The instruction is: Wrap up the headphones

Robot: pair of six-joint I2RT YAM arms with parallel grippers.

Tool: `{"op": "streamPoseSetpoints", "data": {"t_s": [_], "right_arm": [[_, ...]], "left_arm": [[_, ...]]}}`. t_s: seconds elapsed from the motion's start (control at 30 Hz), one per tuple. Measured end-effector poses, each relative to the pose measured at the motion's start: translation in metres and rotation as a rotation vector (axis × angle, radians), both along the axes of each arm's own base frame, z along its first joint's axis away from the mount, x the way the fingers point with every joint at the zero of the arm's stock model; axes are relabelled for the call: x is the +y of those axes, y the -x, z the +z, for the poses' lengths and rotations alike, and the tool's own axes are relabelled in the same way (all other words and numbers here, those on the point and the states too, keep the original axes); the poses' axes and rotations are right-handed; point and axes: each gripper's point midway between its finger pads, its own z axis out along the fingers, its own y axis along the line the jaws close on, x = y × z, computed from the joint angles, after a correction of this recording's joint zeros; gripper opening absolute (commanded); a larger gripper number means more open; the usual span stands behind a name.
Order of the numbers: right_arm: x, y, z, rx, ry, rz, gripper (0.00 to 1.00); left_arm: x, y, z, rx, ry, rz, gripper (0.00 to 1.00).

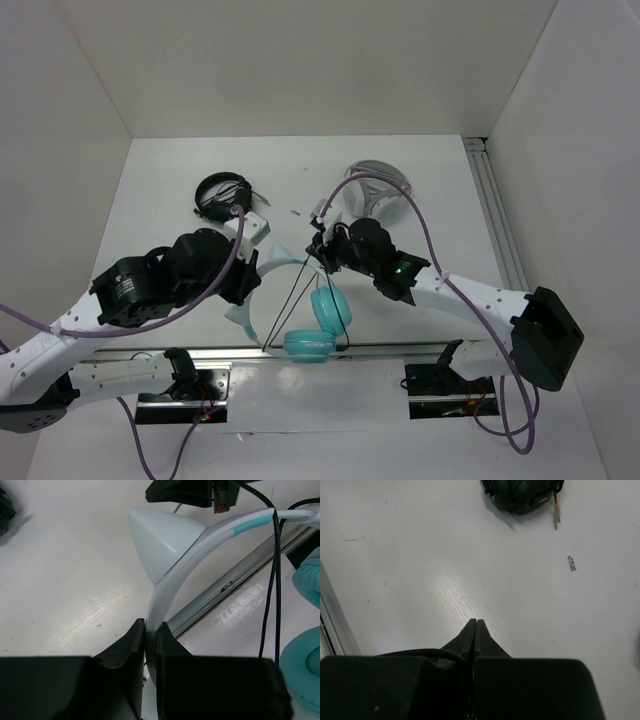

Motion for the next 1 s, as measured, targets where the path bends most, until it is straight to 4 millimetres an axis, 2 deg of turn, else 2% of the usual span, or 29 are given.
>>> {"op": "streamPoseSetpoints", "data": {"t_s": [0.17, 0.33, 0.43, 0.57, 0.7, 1.0], "right_arm": [[0.023, -0.002, -0.014, 0.048, -0.070, 0.042, 0.02], [0.048, 0.004, -0.017, 0.090, -0.164, 0.128, 0.23], [0.064, 0.006, -0.027, 0.131, -0.199, 0.178, 0.26], [0.079, 0.002, -0.048, 0.178, -0.208, 0.200, 0.26], [0.087, -0.004, -0.059, 0.195, -0.216, 0.198, 0.28], [0.096, -0.011, -0.075, 0.237, -0.266, 0.180, 0.28]], "left_arm": [[0.003, 0.000, 0.009, 0.009, -0.013, 0.018, 0.00], [0.009, -0.005, 0.027, -0.010, 0.013, 0.083, 0.00], [0.008, -0.007, 0.031, -0.011, 0.024, 0.101, 0.00], [0.008, -0.008, 0.023, 0.016, -0.005, 0.119, 0.00], [0.009, -0.008, 0.021, 0.030, -0.012, 0.134, 0.00], [0.010, -0.004, 0.042, 0.013, 0.101, 0.161, 0.00]]}}
